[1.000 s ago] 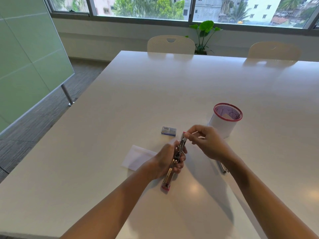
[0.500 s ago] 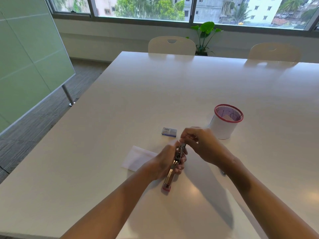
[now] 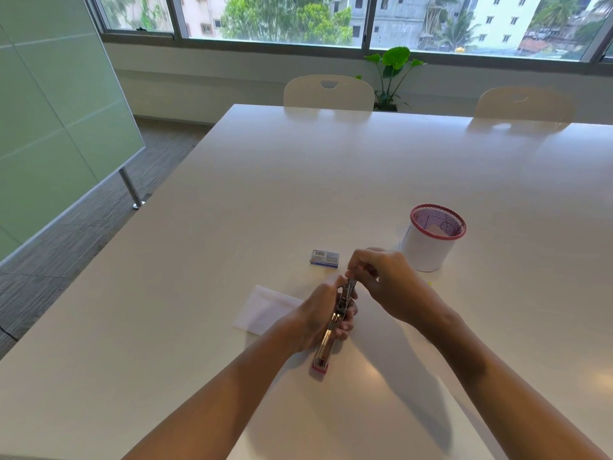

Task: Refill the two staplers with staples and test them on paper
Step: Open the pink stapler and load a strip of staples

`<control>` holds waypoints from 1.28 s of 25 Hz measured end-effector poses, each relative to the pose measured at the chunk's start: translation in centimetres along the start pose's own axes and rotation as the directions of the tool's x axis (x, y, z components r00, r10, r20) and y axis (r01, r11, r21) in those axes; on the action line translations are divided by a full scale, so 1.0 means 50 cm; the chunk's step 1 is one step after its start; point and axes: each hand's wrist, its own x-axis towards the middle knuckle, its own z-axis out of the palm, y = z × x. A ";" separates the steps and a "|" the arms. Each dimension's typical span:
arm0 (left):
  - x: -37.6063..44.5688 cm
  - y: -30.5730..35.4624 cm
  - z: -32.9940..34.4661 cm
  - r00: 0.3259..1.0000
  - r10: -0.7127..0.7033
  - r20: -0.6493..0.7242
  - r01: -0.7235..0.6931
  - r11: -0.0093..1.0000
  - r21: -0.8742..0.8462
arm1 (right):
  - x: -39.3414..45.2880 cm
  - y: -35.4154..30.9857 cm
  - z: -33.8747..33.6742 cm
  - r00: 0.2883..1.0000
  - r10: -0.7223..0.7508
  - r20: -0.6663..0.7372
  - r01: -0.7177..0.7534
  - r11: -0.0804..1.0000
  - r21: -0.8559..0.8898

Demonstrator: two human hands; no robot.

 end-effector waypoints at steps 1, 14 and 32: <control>0.001 0.000 0.000 1.000 0.000 0.001 0.000 1.000 0.005 | -0.001 0.000 0.000 1.000 0.012 0.011 -0.012 1.000 -0.004; 0.000 -0.003 0.007 1.000 0.009 -0.024 -0.007 0.999 0.046 | -0.004 -0.017 -0.002 0.984 0.175 -0.027 -0.174 0.984 0.047; -0.002 -0.001 -0.001 1.000 0.021 0.005 -0.022 0.999 0.029 | -0.021 0.014 -0.002 0.999 0.039 -0.037 -0.036 0.995 0.098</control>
